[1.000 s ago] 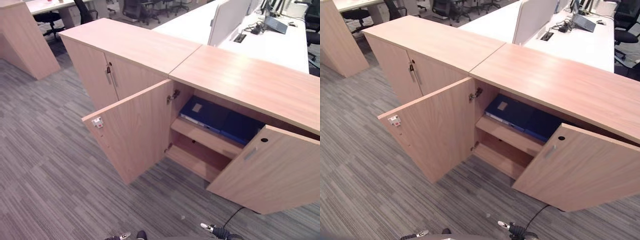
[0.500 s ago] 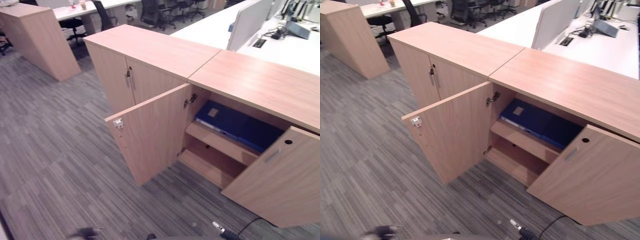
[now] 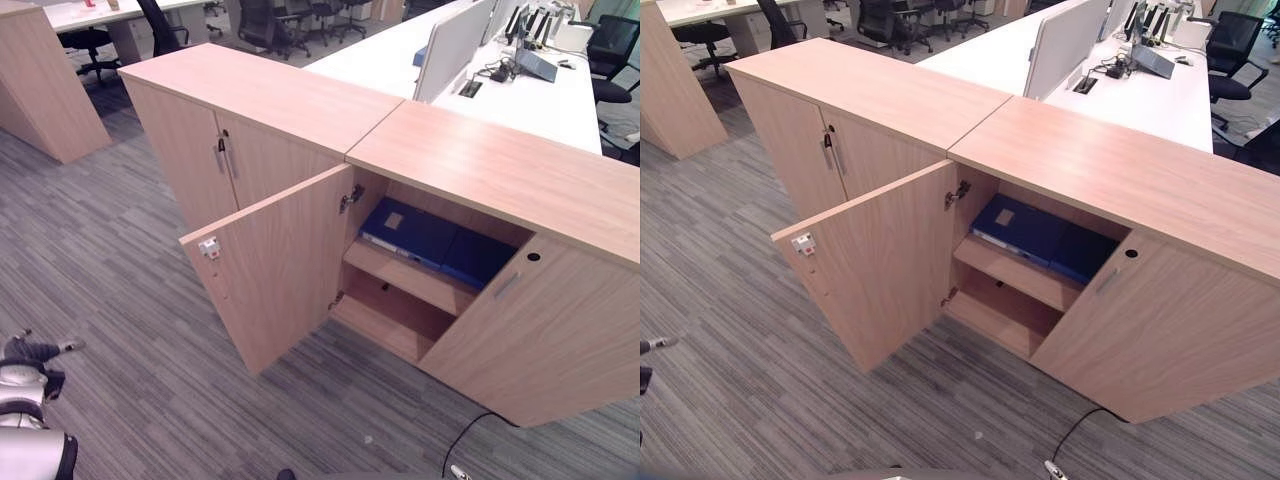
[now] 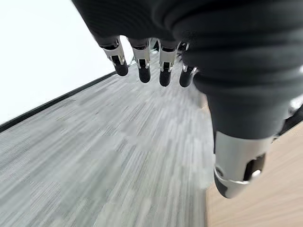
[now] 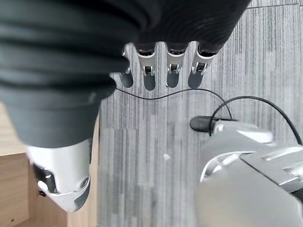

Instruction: Put the empty folder in the office cabinet

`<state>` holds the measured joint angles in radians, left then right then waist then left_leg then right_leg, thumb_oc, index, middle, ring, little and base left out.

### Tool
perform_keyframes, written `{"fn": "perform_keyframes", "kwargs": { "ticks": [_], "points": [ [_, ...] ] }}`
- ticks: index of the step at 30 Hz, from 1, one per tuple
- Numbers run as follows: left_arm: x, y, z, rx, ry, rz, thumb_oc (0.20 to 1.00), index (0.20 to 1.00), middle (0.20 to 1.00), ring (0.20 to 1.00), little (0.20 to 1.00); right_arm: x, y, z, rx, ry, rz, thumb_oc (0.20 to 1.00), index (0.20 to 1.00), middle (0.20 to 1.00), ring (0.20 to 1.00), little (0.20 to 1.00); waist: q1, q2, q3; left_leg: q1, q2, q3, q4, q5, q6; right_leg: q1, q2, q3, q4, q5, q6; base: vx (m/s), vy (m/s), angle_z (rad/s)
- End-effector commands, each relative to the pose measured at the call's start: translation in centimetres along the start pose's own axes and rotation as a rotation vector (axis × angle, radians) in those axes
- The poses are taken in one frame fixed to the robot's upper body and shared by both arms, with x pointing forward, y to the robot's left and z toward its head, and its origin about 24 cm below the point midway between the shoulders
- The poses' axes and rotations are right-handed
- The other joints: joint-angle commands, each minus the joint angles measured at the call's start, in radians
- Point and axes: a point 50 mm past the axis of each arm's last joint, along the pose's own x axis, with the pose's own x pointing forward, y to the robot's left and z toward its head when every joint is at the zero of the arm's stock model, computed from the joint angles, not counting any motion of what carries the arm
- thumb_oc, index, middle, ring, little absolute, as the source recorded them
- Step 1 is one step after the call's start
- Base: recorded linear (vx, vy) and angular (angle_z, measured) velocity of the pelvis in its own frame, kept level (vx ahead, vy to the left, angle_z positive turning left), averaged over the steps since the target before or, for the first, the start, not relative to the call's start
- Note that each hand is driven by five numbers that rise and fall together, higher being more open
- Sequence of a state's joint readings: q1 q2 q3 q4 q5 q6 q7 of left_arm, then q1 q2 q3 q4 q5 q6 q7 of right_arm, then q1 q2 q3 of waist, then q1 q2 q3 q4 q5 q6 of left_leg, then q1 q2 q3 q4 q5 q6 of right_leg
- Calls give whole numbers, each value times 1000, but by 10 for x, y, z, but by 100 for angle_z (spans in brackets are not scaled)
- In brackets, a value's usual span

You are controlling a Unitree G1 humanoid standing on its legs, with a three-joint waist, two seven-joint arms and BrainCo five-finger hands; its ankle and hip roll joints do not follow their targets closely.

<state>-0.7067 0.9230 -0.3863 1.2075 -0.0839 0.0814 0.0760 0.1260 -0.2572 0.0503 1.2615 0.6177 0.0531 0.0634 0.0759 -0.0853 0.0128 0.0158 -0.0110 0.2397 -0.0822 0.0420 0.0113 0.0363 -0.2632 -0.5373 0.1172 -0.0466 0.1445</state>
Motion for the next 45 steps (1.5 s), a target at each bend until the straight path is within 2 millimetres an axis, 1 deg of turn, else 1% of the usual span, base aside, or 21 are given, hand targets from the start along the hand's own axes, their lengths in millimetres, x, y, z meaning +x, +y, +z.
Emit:
{"fn": "perform_keyframes", "kwargs": {
  "ticks": [1,3,6,7,10,12,15,23,28,29,31,34,35,36,37,38,39,40,41,42,45],
  "points": [
    [-4,24,9,-92,-142,103,1000,1000,1000,1000,1000,3,11,12,74,-17,34,1000,1000,1000,1000,1000,-51,57,-8,31,-4,61,-5,-135,1,-28,-43,15,-113,186,108,7,-2,-23],
    [-8,6,20,-104,-213,62,1000,1000,1000,1000,1000,3,9,12,87,-16,26,1000,1000,1000,1000,1000,-56,48,-7,34,-2,66,-5,-140,1,-27,-39,17,-122,189,109,16,-4,-34],
    [-8,-8,21,-138,-209,18,1000,1000,1000,1000,1000,2,4,14,93,-22,14,1000,1000,1000,1000,1000,-71,44,-9,38,0,80,-5,-143,0,-27,-32,23,-133,198,111,15,13,-15],
    [-7,-14,30,-189,-219,0,1000,1000,1000,1000,1000,2,2,18,87,-31,10,1000,1000,1000,1000,1000,-80,44,-11,41,1,87,-5,-146,0,-28,-28,32,-137,202,112,18,26,-14],
    [-4,-18,44,-275,-224,-28,1000,1000,1000,1000,1000,1,2,27,81,-61,16,1000,1000,1000,1000,1000,-98,46,-12,46,4,101,-5,-148,0,-34,-21,46,-143,210,114,12,18,-7],
    [-3,-16,52,-303,-228,-52,1000,1000,1000,1000,1000,1,2,30,77,-73,19,1000,1000,1000,1000,1000,-107,47,-16,50,7,109,-5,-152,-1,-38,-16,53,-151,214,115,13,10,-9],
    [-3,-20,61,-310,-237,-83,1000,1000,1000,1000,1000,1,0,30,71,-67,16,1000,1000,1000,1000,1000,-111,49,-18,55,5,116,-5,-155,0,-36,-13,57,-157,217,117,13,10,-14],
    [-2,-34,64,-330,-199,-126,1000,1000,1000,1000,1000,0,-6,28,78,-51,-2,1000,1000,1000,1000,1000,-122,52,-16,59,2,119,-5,-156,2,-35,-13,58,-157,224,117,9,7,-2],
    [-4,-39,74,-347,-232,-144,1000,1000,1000,1000,1000,0,-8,27,90,-52,-9,1000,1000,1000,1000,1000,-126,47,-13,53,6,117,-5,-153,-1,-38,-9,52,-163,229,117,0,0,0],
    [-6,-43,81,-372,-255,-165,1000,1000,1000,1000,1000,0,-9,27,93,-51,-11,1000,1000,1000,1000,1000,-126,42,-12,50,8,116,-5,-151,-2,-39,-9,51,-165,232,117,0,0,0],
    [-7,-47,84,-382,-263,-181,1000,1000,1000,1000,1000,0,-9,26,91,-51,-10,1000,1000,1000,1000,1000,-127,41,-12,50,8,116,-5,-151,-2,-39,-9,50,-166,232,117,0,-1,3],
    [-14,-65,98,-426,-319,-259,1000,1000,1000,1000,1000,0,-7,27,81,-56,-2,1000,1000,1000,1000,1000,-127,36,-11,48,8,114,-5,-152,-2,-37,-10,47,-166,231,117,-8,-1,7],
    [-18,-74,106,-431,-349,-296,1000,1000,1000,1000,1000,0,-6,28,79,-59,1,1000,1000,1000,1000,1000,-127,35,-10,49,8,113,-5,-152,-2,-35,-10,46,-166,230,117,-11,0,11],
    [-28,-90,118,-444,-403,-375,1000,1000,1000,1000,1000,1,-5,28,70,-58,7,1000,1000,1000,1000,1000,-127,34,-9,48,7,112,-5,-152,-2,-33,-12,40,-164,230,117,-11,0,8],
    [-35,-101,126,-443,-442,-428,1000,1000,1000,1000,1000,1,-4,28,69,-57,12,1000,1000,1000,1000,1000,-127,34,-9,47,6,110,-5,-152,-1,-32,-13,39,-163,230,117,-9,1,8],
    [-46,-119,134,-456,-483,-513,1000,1000,1000,1000,1000,1,-2,29,64,-57,18,1000,1000,1000,1000,1000,-129,33,-8,47,5,109,-5,-152,-1,-31,-16,36,-161,230,117,-1,0,12],
    [-58,-132,145,-447,-539,-578,1000,1000,1000,1000,1000,1,-2,29,60,-56,21,1000,1000,1000,1000,1000,-131,32,-8,47,4,107,-5,-152,0,-30,-18,35,-159,231,117,8,7,21],
    [-74,-150,157,-412,-599,-660,1000,1000,1000,1000,1000,1,-2,27,57,-47,20,1000,1000,1000,1000,1000,-132,31,-9,48,1,103,-5,-152,1,-30,-21,32,-158,232,117,9,6,24],
    [-87,-162,166,-392,-643,-720,1000,1000,1000,1000,1000,1,-3,26,58,-41,17,1000,1000,1000,1000,1000,-132,31,-8,49,-1,102,-5,-153,2,-29,-23,31,-157,233,117,2,11,26],
    [-110,-181,176,-398,-708,-828,1000,1000,1000,1000,1000,1,-4,25,59,-36,16,1000,1000,1000,1000,1000,-132,31,-5,47,-3,96,-5,-152,3,-28,-27,26,-156,232,117,-2,5,20],
    [-150,-207,185,-431,-794,-1020,1000,1000,1000,1000,1000,1,-4,24,64,-30,11,1000,1000,1000,1000,1000,-130,30,-3,46,-7,86,-5,-154,6,-27,-33,18,-152,230,117,1,4,14]
  ]
}}
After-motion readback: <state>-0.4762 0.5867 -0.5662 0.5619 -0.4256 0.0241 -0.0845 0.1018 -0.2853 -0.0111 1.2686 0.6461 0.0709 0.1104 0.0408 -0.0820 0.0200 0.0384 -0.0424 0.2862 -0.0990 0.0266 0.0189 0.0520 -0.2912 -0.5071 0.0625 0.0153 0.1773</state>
